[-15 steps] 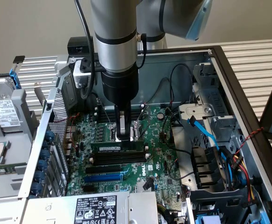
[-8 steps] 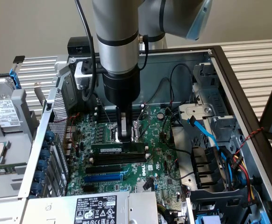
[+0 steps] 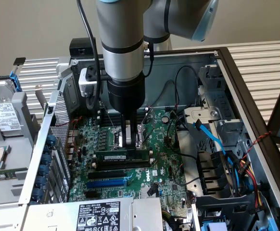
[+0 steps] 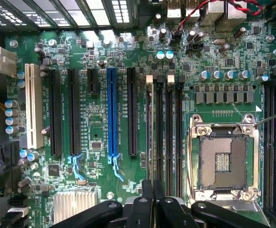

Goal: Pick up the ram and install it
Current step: 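Insert the ram into the slot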

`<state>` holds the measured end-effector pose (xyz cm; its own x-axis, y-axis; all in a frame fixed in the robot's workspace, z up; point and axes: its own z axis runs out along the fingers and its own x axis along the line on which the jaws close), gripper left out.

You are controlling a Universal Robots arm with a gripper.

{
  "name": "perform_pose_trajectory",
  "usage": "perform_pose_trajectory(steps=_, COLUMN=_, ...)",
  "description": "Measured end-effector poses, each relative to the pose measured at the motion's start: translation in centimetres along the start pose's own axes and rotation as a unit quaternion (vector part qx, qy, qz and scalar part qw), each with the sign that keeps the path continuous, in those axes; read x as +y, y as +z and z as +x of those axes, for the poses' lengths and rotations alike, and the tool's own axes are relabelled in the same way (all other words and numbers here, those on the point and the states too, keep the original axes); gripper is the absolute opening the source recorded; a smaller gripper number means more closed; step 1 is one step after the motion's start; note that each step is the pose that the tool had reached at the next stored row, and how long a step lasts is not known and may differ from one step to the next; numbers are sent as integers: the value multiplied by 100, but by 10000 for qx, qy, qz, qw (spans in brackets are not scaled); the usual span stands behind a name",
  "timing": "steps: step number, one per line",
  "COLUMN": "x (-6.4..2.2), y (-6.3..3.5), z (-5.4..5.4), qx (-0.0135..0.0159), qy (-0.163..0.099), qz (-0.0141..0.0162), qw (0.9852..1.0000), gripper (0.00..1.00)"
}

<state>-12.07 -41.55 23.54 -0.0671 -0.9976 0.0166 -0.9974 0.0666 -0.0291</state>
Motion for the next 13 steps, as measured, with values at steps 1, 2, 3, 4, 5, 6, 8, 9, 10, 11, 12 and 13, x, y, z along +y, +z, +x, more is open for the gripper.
perform_pose_trajectory(steps=1, x=1, y=12, z=-1, qx=-4, qy=0, qz=0, qw=10000, gripper=12)
perform_pose_trajectory(steps=2, x=5, y=16, z=-1, qx=-4, qy=1, qz=-1, qw=10000, gripper=12)
perform_pose_trajectory(steps=3, x=8, y=16, z=-1, qx=-4, qy=1, qz=-2, qw=10000, gripper=12)
perform_pose_trajectory(steps=4, x=10, y=17, z=-1, qx=-4, qy=1, qz=-2, qw=10000, gripper=12)
perform_pose_trajectory(steps=5, x=14, y=18, z=-1, qx=-5, qy=1, qz=-2, qw=10000, gripper=12)
perform_pose_trajectory(steps=6, x=15, y=15, z=-1, qx=-4, qy=1, qz=-1, qw=10000, gripper=12)
perform_pose_trajectory(steps=8, x=15, y=10, z=0, qx=-3, qy=0, qz=-1, qw=10000, gripper=12)
perform_pose_trajectory(steps=9, x=14, y=8, z=0, qx=-4, qy=0, qz=-1, qw=10000, gripper=12)
perform_pose_trajectory(steps=10, x=15, y=6, z=-1, qx=-4, qy=0, qz=-1, qw=10000, gripper=12)
perform_pose_trajectory(steps=11, x=15, y=6, z=-1, qx=-4, qy=0, qz=-1, qw=10000, gripper=12)
perform_pose_trajectory(steps=12, x=15, y=6, z=-1, qx=-4, qy=-1, qz=-1, qw=10000, gripper=12)
perform_pose_trajectory(steps=13, x=15, y=5, z=0, qx=-3, qy=-3, qz=-1, qw=10000, gripper=12)
